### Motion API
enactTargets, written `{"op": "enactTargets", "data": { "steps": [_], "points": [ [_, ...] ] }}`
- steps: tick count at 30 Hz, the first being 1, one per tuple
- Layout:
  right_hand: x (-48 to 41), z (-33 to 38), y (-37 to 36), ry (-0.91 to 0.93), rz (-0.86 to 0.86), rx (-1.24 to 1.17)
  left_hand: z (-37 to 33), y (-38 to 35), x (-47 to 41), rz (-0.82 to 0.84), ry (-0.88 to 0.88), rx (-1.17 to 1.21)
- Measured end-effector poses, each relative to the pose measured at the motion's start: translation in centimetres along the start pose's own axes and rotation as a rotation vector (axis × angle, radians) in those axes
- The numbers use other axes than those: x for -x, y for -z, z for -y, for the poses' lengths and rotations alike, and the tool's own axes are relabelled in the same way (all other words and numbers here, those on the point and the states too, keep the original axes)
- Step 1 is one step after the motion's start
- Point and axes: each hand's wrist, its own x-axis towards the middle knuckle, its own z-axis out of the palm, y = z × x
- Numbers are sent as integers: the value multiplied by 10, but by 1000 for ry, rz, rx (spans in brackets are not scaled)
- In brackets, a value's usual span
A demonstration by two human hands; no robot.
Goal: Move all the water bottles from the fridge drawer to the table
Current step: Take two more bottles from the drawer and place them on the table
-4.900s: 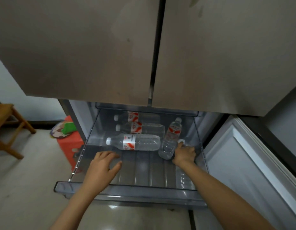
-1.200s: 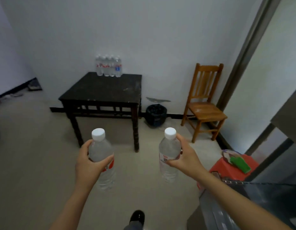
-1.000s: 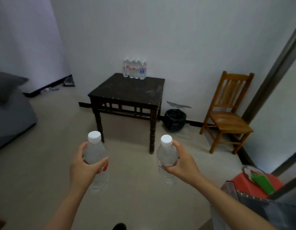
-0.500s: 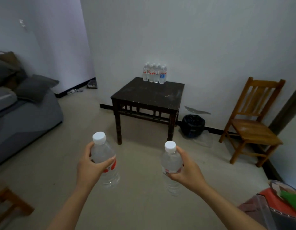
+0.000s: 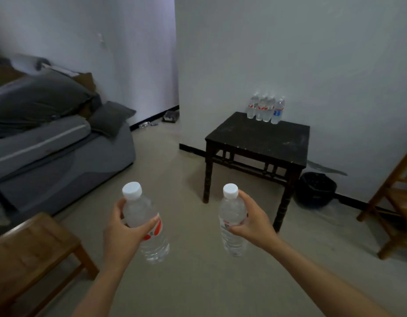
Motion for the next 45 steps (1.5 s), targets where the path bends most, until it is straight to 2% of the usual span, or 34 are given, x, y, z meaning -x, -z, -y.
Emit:
{"op": "enactTargets", "data": {
  "steps": [6, 10, 21, 29, 36, 40, 45],
  "points": [
    [-46, 48, -81, 52, 31, -69, 31, 70, -58, -25, 2, -54],
    [-68, 61, -112, 47, 74, -105, 50, 93, -80, -47, 43, -60],
    [-171, 47, -159, 63, 144, -27, 78, 72, -166, -22, 131, -66],
    [-283, 52, -208, 125, 184, -55, 81, 68, -257, -129, 125, -37],
    [-353, 67, -279, 156, 244, -105, 125, 94, -320, -166, 230, -35],
    [-392, 79, -320, 122, 270, -96, 154, 116, -374, -189, 229, -28],
    [-439, 109, -363, 83, 177, -69, 182, 154, -459, -131, 216, -75]
  ]
}}
